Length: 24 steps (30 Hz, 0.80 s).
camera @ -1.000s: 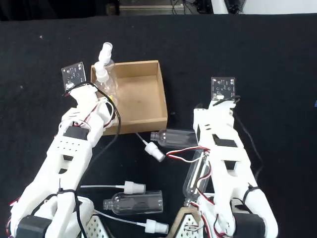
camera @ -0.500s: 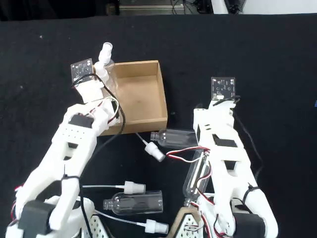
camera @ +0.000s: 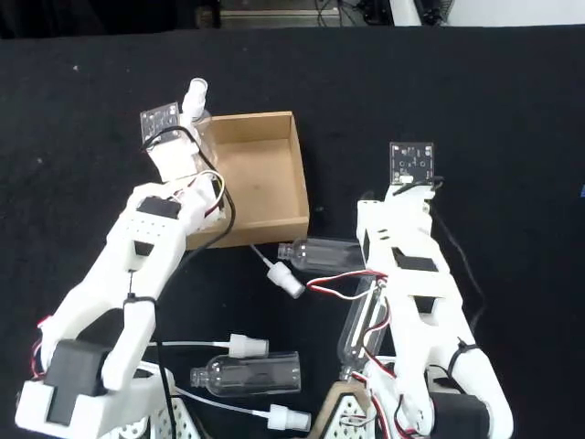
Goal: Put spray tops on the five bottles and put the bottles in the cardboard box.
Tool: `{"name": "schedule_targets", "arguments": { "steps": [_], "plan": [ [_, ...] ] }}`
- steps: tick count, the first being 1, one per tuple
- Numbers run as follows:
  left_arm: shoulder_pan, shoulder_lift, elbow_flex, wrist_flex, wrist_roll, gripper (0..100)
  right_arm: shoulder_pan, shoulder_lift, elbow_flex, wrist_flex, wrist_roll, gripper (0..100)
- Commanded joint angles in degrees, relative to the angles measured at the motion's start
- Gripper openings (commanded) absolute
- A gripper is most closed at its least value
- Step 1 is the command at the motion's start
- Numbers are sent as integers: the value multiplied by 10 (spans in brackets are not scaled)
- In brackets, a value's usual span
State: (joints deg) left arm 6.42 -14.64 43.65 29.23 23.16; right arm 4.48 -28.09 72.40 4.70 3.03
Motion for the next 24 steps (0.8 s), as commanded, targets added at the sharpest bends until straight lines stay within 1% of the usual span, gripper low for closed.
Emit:
{"name": "schedule_targets", "arguments": {
  "steps": [1, 4, 9, 24],
  "plan": [
    [-8, 1, -10, -61, -2, 29, 6, 0, -36, -17, 4, 100],
    [-11, 1, -3, -75, -2, 29, 6, 0, -36, -17, 4, 100],
    [-11, 3, -3, -75, -30, 29, 6, 0, -36, -17, 4, 100],
    [-11, -18, 9, -74, -33, 29, 6, 0, -36, -17, 4, 100]
  ]
}}
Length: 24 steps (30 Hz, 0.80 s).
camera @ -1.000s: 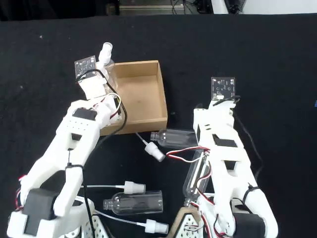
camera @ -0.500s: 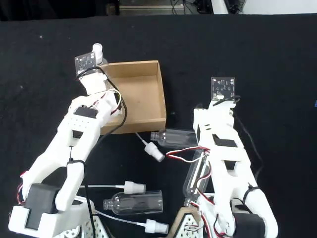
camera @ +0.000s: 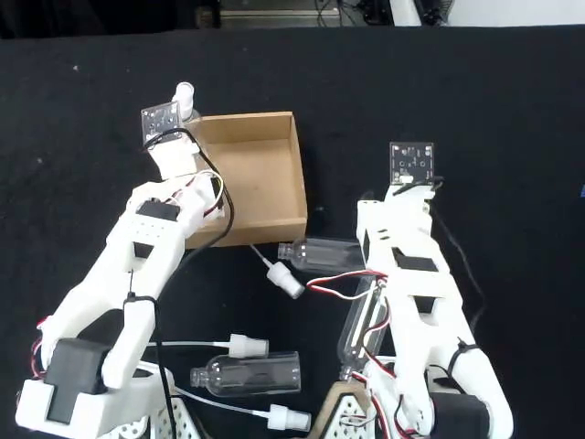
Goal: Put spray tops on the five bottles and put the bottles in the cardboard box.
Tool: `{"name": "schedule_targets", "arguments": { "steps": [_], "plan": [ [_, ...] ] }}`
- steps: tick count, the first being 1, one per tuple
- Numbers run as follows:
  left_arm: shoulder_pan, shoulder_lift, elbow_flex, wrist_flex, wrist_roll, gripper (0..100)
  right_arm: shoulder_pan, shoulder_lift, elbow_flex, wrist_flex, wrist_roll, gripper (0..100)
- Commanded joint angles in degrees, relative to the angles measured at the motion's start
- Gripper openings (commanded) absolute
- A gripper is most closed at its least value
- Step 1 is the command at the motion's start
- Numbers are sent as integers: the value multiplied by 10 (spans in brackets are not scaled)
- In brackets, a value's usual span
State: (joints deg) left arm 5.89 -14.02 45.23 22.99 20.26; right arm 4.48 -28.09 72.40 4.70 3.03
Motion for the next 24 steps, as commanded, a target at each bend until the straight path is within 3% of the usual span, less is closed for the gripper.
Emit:
{"name": "schedule_targets", "arguments": {
  "steps": [1, 8, 13, 24],
  "plan": [
    [-6, -35, -4, -11, -4, 29, 6, 0, -36, -17, 4, 100],
    [-3, -126, -13, 79, -4, 29, 6, 0, -36, -17, 4, 100],
    [-5, -124, -11, 96, -4, 29, 6, 0, -36, -17, 4, 100],
    [-6, 6, -73, 94, -4, 29, 6, 0, -36, -17, 4, 100]
  ]
}}
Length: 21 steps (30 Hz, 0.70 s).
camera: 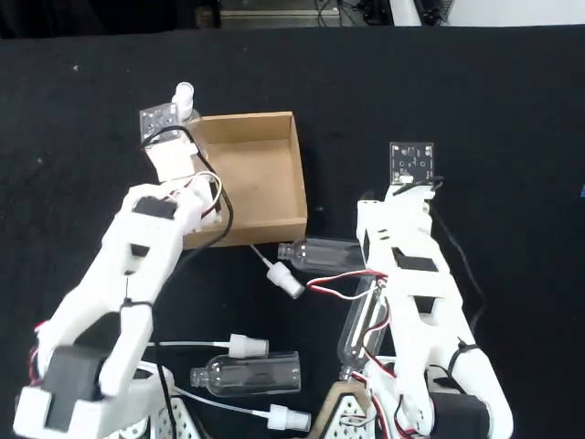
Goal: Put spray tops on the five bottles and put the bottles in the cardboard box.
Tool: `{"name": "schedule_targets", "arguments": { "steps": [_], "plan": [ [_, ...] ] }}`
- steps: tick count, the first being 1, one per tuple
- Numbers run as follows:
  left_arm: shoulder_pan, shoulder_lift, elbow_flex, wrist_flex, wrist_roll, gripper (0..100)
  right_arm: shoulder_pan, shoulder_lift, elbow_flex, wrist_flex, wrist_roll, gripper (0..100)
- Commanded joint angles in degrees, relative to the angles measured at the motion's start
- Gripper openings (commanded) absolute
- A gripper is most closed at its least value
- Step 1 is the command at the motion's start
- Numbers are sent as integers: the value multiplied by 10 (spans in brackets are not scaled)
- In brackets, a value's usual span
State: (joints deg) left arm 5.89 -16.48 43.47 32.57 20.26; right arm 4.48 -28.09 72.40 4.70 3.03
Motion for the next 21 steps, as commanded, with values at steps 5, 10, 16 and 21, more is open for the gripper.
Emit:
{"name": "schedule_targets", "arguments": {
  "steps": [5, 10, 16, 21],
  "plan": [
    [-7, 55, -76, -2, -4, 29, 6, 0, -36, -17, 4, 100],
    [-28, 57, -76, -3, -5, 29, 6, 0, -36, -17, 4, 100],
    [-40, 57, -72, 0, -75, 29, 6, 0, -36, -17, 4, 100],
    [-40, 57, -75, -2, -82, 29, 6, 0, -36, -17, 4, 100]
  ]
}}
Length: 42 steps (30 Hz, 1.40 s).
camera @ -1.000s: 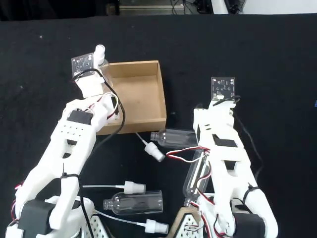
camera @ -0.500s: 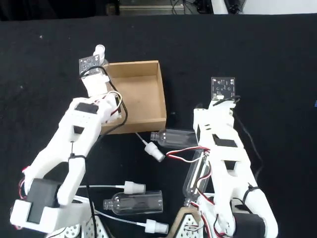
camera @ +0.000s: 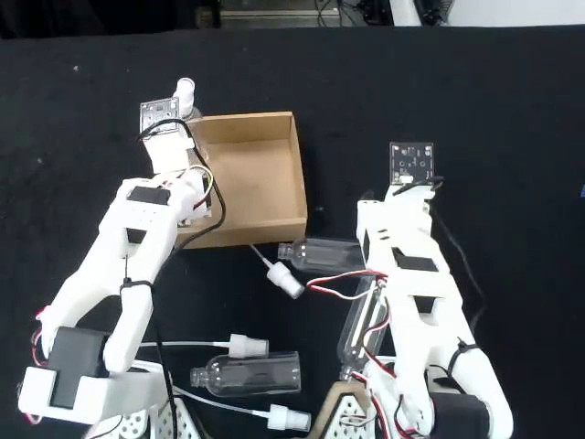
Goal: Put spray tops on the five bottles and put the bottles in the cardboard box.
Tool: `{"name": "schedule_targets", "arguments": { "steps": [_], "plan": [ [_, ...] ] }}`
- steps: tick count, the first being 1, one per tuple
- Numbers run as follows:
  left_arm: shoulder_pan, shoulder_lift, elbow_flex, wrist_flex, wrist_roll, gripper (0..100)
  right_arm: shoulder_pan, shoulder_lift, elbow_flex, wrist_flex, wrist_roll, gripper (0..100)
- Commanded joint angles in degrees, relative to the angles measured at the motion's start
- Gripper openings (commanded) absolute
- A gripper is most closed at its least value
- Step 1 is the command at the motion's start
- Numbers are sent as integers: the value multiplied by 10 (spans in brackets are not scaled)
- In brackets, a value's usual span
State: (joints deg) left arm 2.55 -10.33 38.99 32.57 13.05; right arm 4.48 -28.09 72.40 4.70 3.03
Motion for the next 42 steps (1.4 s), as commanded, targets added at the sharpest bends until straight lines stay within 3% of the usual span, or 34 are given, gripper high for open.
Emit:
{"name": "schedule_targets", "arguments": {
  "steps": [1, 28, 37, 42],
  "plan": [
    [-6, -4, -30, -2, -10, 29, 6, 0, -36, -17, 4, 100],
    [-5, 1, -44, 4, -9, 30, 7, 0, -36, -17, 4, 100],
    [-5, -95, -119, 197, -9, 30, 7, 0, -36, -17, 4, 100],
    [0, -154, -119, 250, -10, 30, 7, 0, -36, -17, 4, 100]
  ]
}}
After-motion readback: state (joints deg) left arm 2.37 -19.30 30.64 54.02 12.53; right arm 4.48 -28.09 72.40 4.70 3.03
